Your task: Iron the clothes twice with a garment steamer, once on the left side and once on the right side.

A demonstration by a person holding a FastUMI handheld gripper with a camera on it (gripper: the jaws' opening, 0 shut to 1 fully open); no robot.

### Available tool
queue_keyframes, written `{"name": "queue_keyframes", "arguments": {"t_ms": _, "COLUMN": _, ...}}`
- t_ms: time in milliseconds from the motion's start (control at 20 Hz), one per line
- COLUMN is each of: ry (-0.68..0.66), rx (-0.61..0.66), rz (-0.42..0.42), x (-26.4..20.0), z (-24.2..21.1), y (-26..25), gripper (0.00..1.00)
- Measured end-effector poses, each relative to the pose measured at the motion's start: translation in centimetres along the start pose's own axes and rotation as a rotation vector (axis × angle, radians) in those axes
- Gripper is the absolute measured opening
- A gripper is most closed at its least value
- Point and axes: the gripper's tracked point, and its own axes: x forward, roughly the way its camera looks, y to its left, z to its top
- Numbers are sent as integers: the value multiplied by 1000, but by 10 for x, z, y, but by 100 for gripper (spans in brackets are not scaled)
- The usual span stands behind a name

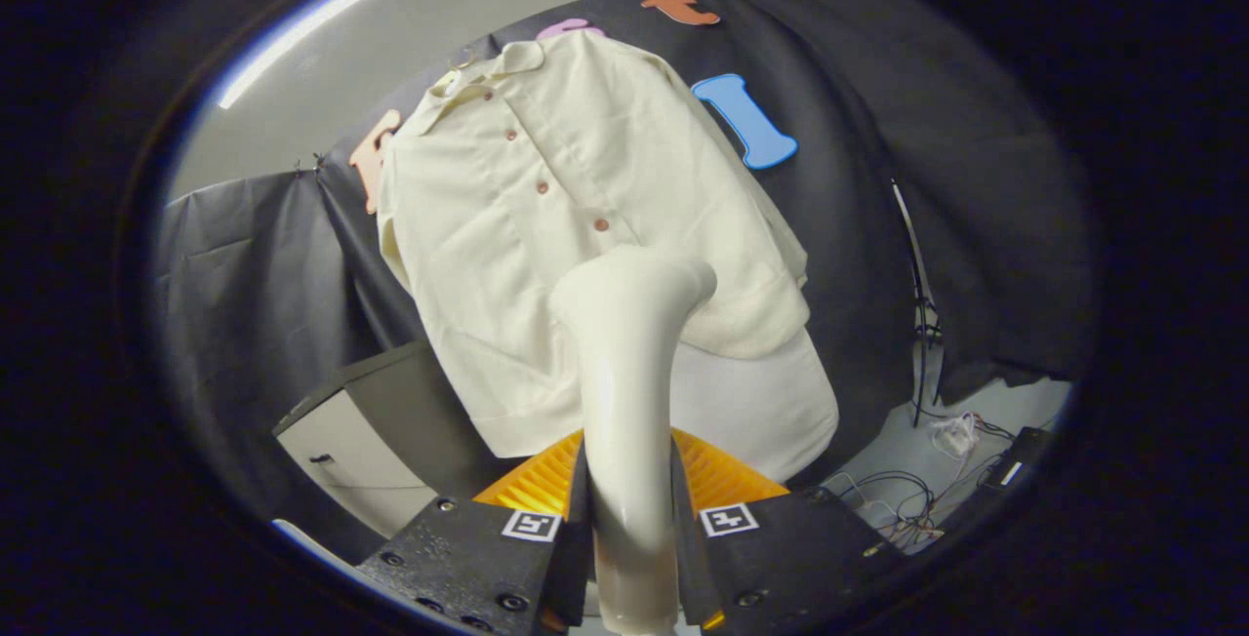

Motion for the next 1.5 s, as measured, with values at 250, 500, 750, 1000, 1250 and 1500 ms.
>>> {"name": "queue_keyframes", "arguments": {"t_ms": 250, "ry": -66, "rx": -54, "rz": 82, "x": -29, "z": 30, "y": 75, "gripper": 37}}
{"name": "queue_keyframes", "arguments": {"t_ms": 500, "ry": -112, "rx": -114, "rz": 161, "x": -61, "z": 52, "y": 163, "gripper": 37}}
{"name": "queue_keyframes", "arguments": {"t_ms": 750, "ry": -131, "rx": -141, "rz": 155, "x": -89, "z": 58, "y": 217, "gripper": 37}}
{"name": "queue_keyframes", "arguments": {"t_ms": 1000, "ry": -200, "rx": -275, "rz": 69, "x": -113, "z": 44, "y": 245, "gripper": 38}}
{"name": "queue_keyframes", "arguments": {"t_ms": 1250, "ry": -232, "rx": -348, "rz": 26, "x": -126, "z": 14, "y": 283, "gripper": 38}}
{"name": "queue_keyframes", "arguments": {"t_ms": 1500, "ry": -258, "rx": -334, "rz": 34, "x": -131, "z": 3, "y": 310, "gripper": 38}}
